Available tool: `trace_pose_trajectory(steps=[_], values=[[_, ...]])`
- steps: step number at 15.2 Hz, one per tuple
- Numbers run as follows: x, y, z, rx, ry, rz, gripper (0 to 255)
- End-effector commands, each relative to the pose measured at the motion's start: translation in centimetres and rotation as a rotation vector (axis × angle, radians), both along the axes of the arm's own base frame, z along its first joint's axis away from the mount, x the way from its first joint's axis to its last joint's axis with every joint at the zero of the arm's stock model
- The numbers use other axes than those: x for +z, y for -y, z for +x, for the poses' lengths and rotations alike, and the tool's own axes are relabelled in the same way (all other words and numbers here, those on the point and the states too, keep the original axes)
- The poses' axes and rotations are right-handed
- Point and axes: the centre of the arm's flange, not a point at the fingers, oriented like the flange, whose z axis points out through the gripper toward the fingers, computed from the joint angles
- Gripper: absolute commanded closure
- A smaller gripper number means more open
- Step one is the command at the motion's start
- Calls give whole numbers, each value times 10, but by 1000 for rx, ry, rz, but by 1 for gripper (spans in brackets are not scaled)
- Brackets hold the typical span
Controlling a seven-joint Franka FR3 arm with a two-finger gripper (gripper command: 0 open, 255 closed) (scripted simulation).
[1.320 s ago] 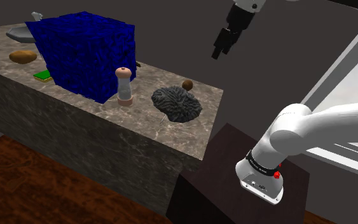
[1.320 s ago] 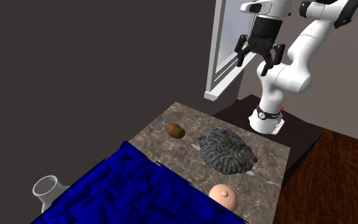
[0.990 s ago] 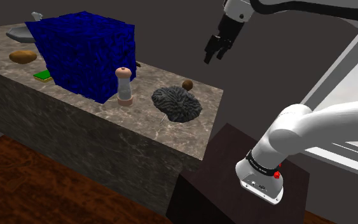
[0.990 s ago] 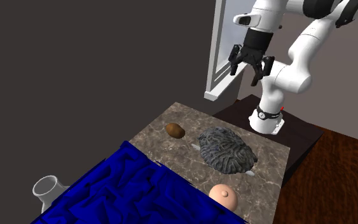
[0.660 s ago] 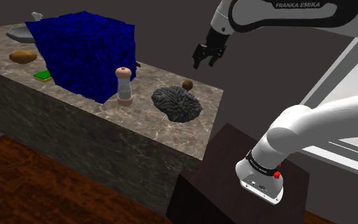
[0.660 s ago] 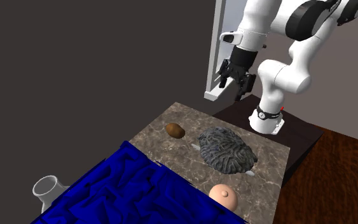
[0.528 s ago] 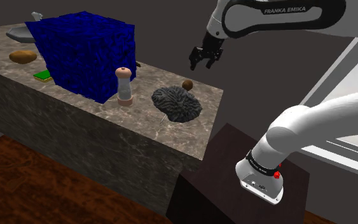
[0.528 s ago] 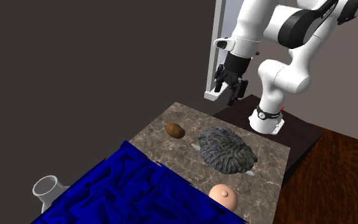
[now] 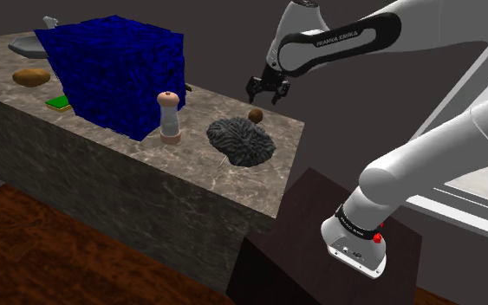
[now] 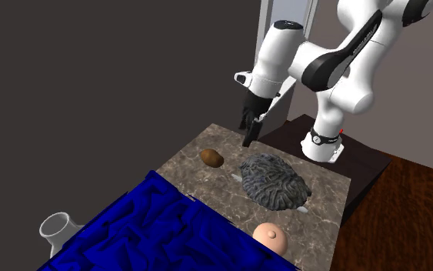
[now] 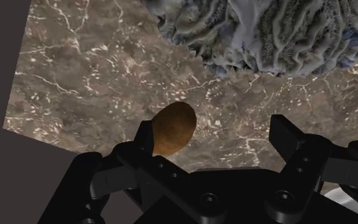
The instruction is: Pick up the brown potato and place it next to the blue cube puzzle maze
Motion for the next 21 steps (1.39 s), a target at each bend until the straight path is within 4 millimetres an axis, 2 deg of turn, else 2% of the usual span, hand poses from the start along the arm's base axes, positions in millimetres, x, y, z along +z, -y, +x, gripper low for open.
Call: trace_pose_trajectory(steps=[1, 9, 16, 21], values=[[-22, 10, 12, -79, 12, 4, 0], [-96, 62, 53, -374, 48, 15, 0], [-132, 69, 61, -374, 48, 15, 0], [-135, 69, 62, -374, 48, 15, 0]])
